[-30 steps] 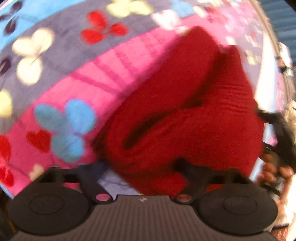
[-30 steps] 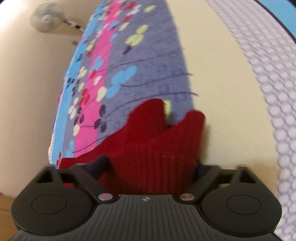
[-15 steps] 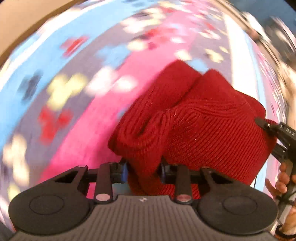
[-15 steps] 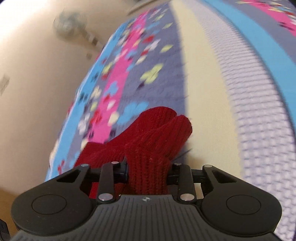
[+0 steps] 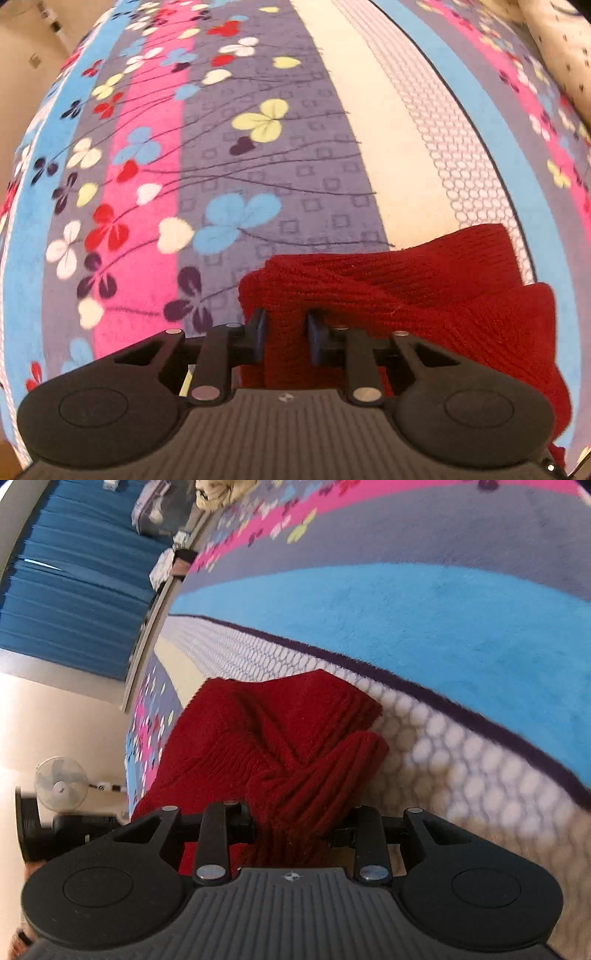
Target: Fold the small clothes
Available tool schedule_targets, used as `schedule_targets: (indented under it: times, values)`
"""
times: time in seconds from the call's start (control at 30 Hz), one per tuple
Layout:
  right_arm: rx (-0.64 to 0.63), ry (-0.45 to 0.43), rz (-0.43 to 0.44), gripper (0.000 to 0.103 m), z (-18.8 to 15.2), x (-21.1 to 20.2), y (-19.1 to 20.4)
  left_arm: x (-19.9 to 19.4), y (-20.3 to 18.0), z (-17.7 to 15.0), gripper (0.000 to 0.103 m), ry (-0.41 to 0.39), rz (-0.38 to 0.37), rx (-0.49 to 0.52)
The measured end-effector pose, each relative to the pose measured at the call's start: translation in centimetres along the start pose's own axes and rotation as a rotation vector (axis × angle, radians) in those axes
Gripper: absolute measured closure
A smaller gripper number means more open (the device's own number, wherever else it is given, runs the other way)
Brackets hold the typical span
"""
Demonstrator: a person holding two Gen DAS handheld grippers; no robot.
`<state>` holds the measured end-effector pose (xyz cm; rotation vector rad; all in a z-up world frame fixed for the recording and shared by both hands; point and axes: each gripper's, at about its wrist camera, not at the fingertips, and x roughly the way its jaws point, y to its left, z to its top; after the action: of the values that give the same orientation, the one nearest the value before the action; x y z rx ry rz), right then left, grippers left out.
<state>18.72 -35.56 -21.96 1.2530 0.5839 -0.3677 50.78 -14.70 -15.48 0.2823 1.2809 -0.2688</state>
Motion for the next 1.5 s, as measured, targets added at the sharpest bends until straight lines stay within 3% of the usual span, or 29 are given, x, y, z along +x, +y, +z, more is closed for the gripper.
schedule_targets:
  times: [0.07, 0.17, 0.2, 0.23, 0.27, 0.3, 0.4, 0.47, 0.53, 0.57, 0.6, 0.63, 0.7, 0.8, 0.93, 1.0, 1.1, 1.23, 1.3, 1.37, 1.4, 1.43, 1.5]
  values:
    - [0.023, -0.031, -0.016, 0.071, -0.9, -0.3, 0.4, 0.9, 0.2, -0.2, 0.077, 0.012, 0.006, -0.011]
    - [-0.017, -0.067, -0.039, 0.069, -1.4, 0.6, 0.6, 1.5, 1.2, -1.0, 0.064, -0.001, -0.014, -0.04]
    - [-0.01, -0.053, -0.047, 0.062, -1.1, 1.0, 0.1, 1.0, 1.5, -1.5, 0.047, -0.021, -0.017, -0.037]
    - [-0.024, -0.036, -0.056, 0.059, -0.6, 1.3, 0.1, 0.3, 1.8, -2.2, 0.035, -0.048, -0.005, -0.029]
    - [-0.054, -0.025, -0.066, 0.054, -0.2, 1.3, 0.3, -0.5, 2.2, -3.5, 0.01, -0.088, 0.015, -0.029]
    - [-0.094, -0.018, -0.077, 0.047, 0.3, 1.1, 0.5, -1.5, 2.7, -4.5, 0.0, -0.116, 0.014, -0.044]
    - [-0.216, -0.043, -0.094, 0.031, 1.6, -0.2, 1.2, -2.6, 4.3, -9.1, 0.0, -0.099, -0.104, -0.121]
    - [-0.275, -0.047, -0.081, 0.028, 2.2, -1.1, 1.5, -2.2, 4.9, -12.4, 0.0, -0.073, -0.162, -0.172]
    - [-0.296, 0.011, -0.034, 0.029, 3.0, -0.9, 1.6, -1.5, 4.9, -14.9, 0.005, -0.063, -0.164, -0.201]
    - [-0.299, 0.051, -0.012, 0.04, 3.4, -0.7, 1.5, -1.2, 4.7, -15.9, 0.022, -0.06, -0.17, -0.21]
    - [-0.305, 0.081, 0.005, 0.071, 3.5, -0.3, 1.6, -1.2, 4.6, -17.1, 0.049, -0.064, -0.198, -0.221]
    - [-0.323, 0.093, 0.011, 0.076, 3.5, -0.2, 1.8, -1.3, 4.4, -18.2, 0.058, -0.069, -0.235, -0.236]
    - [-0.424, 0.07, 0.003, 0.08, 3.3, 0.0, 2.8, -2.3, 3.6, -20.2, 0.061, -0.111, -0.185, -0.233]
    - [-0.491, 0.063, 0.006, 0.08, 3.6, 0.7, 4.3, -2.6, 3.1, -21.8, 0.059, -0.145, -0.144, -0.225]
    - [-0.49, 0.104, -0.048, 0.072, 4.4, 2.1, 4.2, -2.9, 5.3, -20.3, 0.049, -0.132, -0.168, -0.294]
    - [-0.474, 0.095, -0.076, 0.052, 4.5, 1.0, 4.1, -3.7, 5.6, -18.6, 0.04, -0.16, -0.126, -0.278]
    - [-0.495, 0.035, -0.134, 0.037, 4.6, -0.5, 5.1, -4.6, 5.5, -14.9, 0.024, -0.2, -0.069, -0.238]
    - [-0.67, 0.071, -0.087, 0.039, 6.2, 1.3, 9.4, -4.5, 4.2, -9.1, 0.023, -0.264, -0.005, -0.192]
    - [-0.73, 0.139, -0.041, 0.051, 6.5, 4.4, 11.8, -3.6, 3.6, -6.8, 0.023, -0.262, 0.006, -0.191]
    - [-0.82, 0.169, -0.06, 0.061, 5.9, 8.1, 13.7, -2.1, 3.1, -5.0, 0.023, -0.244, 0.051, -0.188]
    - [-0.876, 0.196, -0.076, 0.066, 5.2, 10.3, 14.5, -1.1, 2.9, -4.4, 0.022, -0.232, 0.108, -0.183]
    - [-0.91, 0.22, -0.101, 0.066, 4.7, 12.2, 15.0, 0.2, 2.8, -3.9, 0.019, -0.205, 0.176, -0.175]
    - [-0.954, 0.195, -0.146, 0.065, 4.3, 15.1, 15.7, 2.2, 3.3, -3.7, 0.01, -0.164, 0.217, -0.172]
